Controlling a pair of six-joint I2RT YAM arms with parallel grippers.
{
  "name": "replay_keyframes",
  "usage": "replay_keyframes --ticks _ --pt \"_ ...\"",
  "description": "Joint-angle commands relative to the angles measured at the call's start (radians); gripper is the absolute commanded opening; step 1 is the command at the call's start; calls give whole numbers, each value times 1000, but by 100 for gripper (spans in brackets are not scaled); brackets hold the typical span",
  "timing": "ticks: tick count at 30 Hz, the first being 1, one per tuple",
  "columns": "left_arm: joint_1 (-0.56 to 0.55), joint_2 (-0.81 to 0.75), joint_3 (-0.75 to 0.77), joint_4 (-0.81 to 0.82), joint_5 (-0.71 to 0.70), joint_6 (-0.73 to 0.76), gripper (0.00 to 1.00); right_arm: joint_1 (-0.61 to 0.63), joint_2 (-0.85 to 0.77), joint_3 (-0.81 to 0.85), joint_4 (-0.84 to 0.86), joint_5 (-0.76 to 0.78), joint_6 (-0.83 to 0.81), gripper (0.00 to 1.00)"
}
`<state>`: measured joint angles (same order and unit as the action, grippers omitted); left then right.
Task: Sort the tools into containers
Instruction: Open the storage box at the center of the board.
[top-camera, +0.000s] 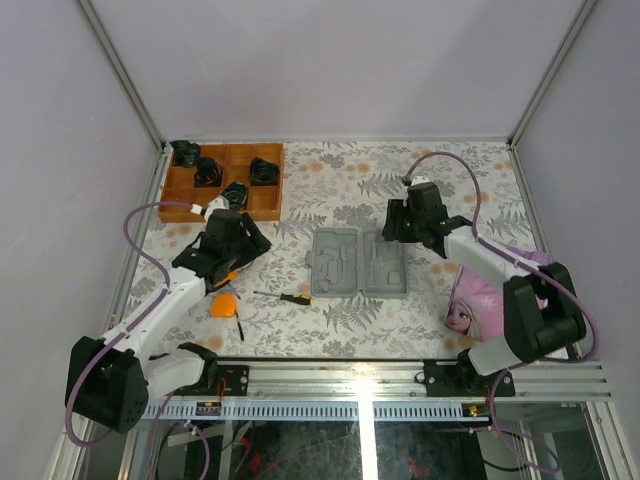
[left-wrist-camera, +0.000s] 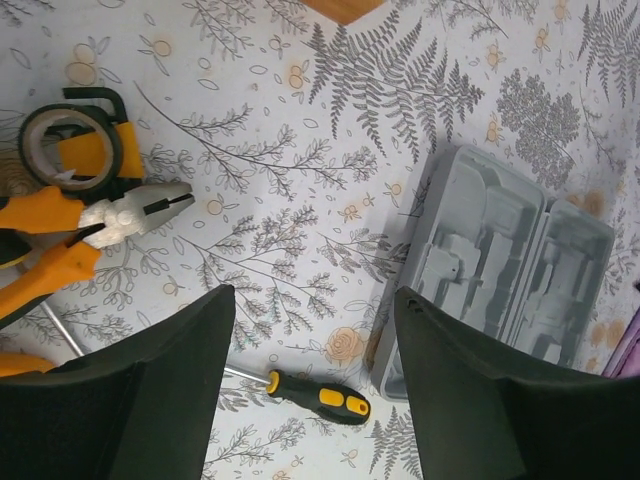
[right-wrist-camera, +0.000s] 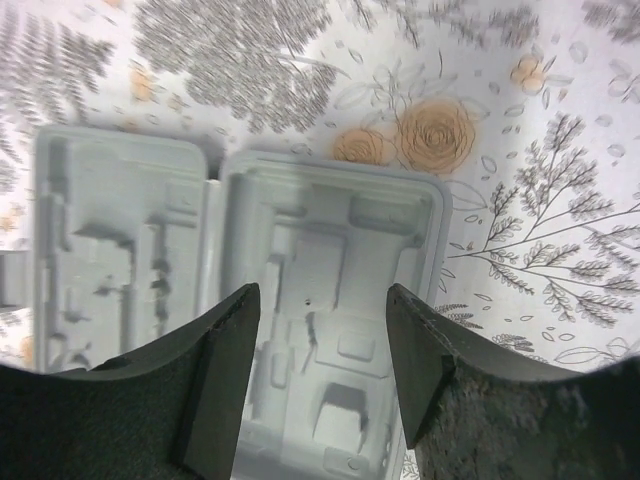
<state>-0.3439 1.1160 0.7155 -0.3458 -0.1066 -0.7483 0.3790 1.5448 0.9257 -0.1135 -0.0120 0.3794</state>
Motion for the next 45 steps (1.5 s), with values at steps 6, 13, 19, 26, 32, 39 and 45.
replay_keyframes --ticks 6,13,19,26,32,39,45 --pt "46 -26 -20 -57 23 7 65 28 -237 -66 -17 -25 -37 61" --pt "69 -44 -14 -129 -53 -25 66 159 -248 -87 -36 33 7 61" --pt "85 -66 -24 -136 -49 -16 66 184 -181 -113 9 46 50 61" --pt "94 -58 -35 -132 -38 -6 66 204 -85 -83 77 -13 69 61" --pt "101 -63 -38 -134 -39 1 66 216 10 -25 81 -6 91 61" --pt "126 -77 -36 -145 -34 10 67 222 108 40 72 12 91 59" --pt "140 -74 -37 -148 -24 19 67 227 172 77 49 46 80 56"
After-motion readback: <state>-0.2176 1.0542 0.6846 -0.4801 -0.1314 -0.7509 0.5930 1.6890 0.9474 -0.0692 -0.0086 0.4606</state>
